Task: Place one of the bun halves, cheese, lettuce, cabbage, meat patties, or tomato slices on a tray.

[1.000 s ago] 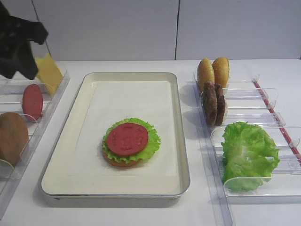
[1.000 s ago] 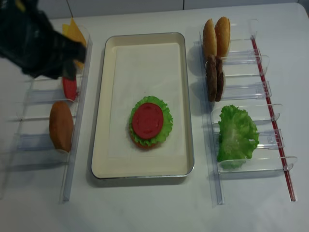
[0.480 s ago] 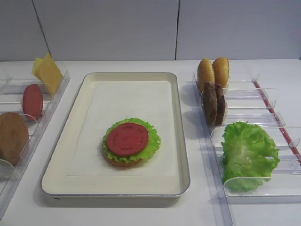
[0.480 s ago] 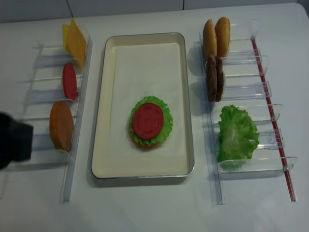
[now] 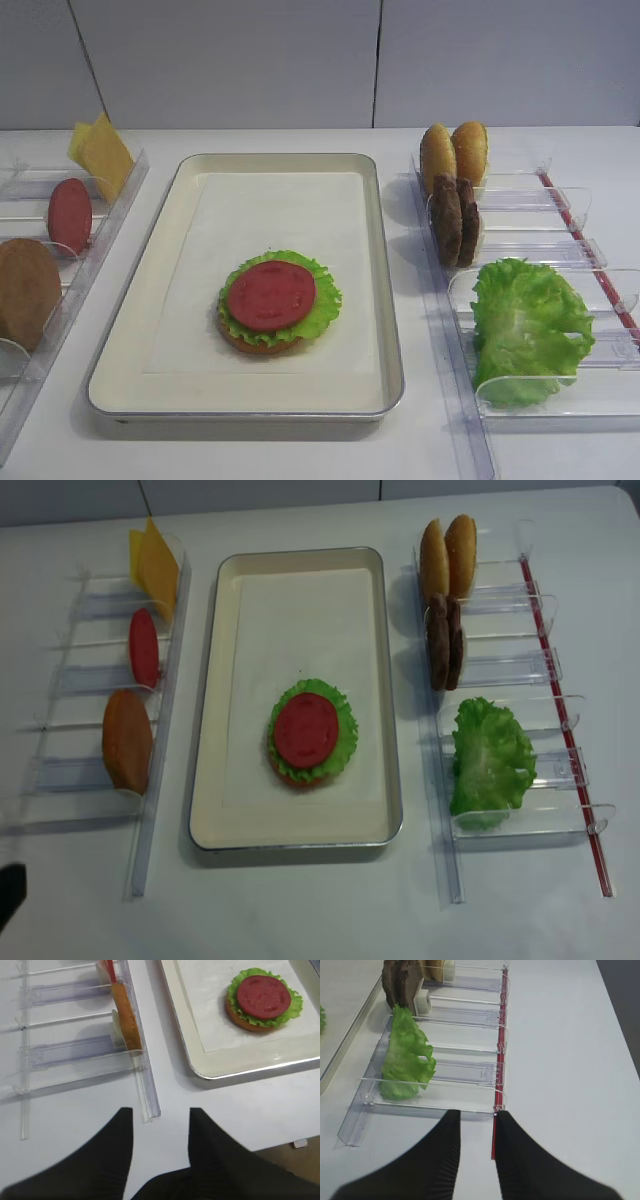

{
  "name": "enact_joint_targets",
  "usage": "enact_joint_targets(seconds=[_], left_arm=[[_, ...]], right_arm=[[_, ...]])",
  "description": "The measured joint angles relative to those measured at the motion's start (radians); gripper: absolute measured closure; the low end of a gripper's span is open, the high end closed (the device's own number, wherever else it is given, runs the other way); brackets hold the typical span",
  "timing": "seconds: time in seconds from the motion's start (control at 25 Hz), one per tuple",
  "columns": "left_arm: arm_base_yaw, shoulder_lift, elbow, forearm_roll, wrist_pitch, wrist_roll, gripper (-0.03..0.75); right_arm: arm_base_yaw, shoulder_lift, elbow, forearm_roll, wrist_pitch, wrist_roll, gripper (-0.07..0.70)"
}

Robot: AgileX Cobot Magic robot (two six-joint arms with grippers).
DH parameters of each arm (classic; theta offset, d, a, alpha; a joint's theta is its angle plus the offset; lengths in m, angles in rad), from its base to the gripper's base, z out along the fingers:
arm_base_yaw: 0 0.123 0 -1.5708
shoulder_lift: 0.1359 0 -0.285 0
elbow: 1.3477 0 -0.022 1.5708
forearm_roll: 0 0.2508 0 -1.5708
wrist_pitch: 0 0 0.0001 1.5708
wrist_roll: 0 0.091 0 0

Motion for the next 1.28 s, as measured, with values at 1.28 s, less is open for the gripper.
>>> enact_joint_targets(seconds=[1.28], left_arm=[[0.0,-0.34,0.27,-0.004,-0.075,0.018,0.526]], right_arm=[[0.0,0.0,0.0,0.0,0.0,-0.004,0.403]])
